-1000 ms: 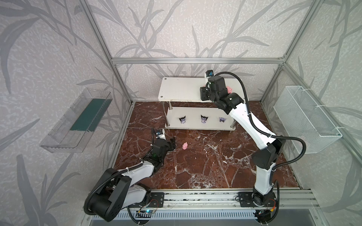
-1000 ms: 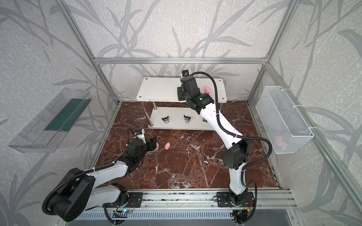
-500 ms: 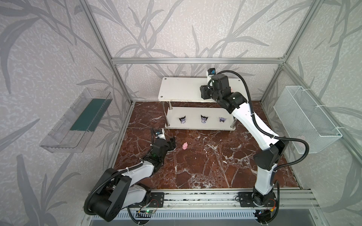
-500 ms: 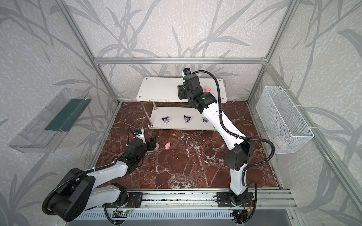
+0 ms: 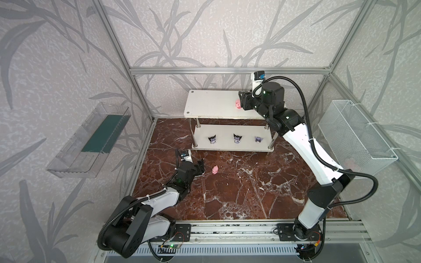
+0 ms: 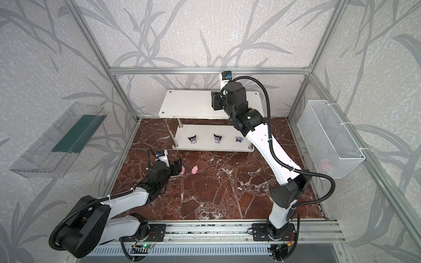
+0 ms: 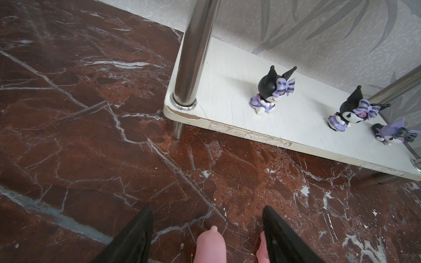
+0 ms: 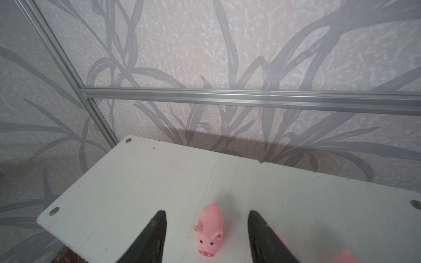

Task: Place and organize the plastic toys onto the shelf
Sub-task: 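Lower the pink pig onto the top shelf and open the right gripper, then move the right gripper back down toward the floor pigs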

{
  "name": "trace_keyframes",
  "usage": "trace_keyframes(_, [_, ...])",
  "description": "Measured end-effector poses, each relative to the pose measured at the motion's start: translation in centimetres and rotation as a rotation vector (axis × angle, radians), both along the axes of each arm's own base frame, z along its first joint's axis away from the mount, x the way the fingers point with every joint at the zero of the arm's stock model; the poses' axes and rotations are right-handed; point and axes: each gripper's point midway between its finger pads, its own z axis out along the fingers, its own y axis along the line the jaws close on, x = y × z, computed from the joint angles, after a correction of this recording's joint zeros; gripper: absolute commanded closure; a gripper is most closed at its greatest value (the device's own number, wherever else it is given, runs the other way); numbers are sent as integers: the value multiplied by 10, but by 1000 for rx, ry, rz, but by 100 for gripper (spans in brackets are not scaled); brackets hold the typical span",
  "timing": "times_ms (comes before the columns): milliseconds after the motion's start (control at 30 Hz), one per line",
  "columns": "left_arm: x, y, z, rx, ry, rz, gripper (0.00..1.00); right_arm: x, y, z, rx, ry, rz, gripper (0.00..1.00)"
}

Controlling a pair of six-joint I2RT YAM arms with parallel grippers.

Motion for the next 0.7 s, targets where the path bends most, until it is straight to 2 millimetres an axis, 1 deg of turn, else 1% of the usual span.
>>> trace_keyframes(67, [0,0,0,0,0,0,26,-16,-6,8,23,-31,22,44])
trace_keyframes(133, [0,0,0,1,1,0,26,-36,-13,13,43,-65,53,46])
trace_keyframes(200, [0,0,0,0,1,-1,26,-58,-19,12,57,-95,89,47])
trace_keyframes(267, [0,0,0,0,1,-1,26,-81,-26,5,64,-113,126,48])
trace_keyframes(367, [0,-1,0,-3,1,-7,26,-117,-37,-13,68,-129,190,49])
trace_keyframes(467, [-2,-3,0,-8,5,-20,27,-152,-44,-43,64,-127,263,49])
trace_keyframes(500, [-2,-4,0,-9,7,-25,27,-163,-45,-56,61,-121,291,49])
trace_keyframes(567, [-4,-6,0,-13,12,-36,27,-185,-46,-85,57,-98,347,49])
trace_keyframes(633, [-5,-8,0,-16,18,-50,27,-204,-45,-121,58,-54,400,48])
trace_keyframes(700, [-7,-10,0,-19,22,-66,27,-219,-43,-156,57,2,437,48])
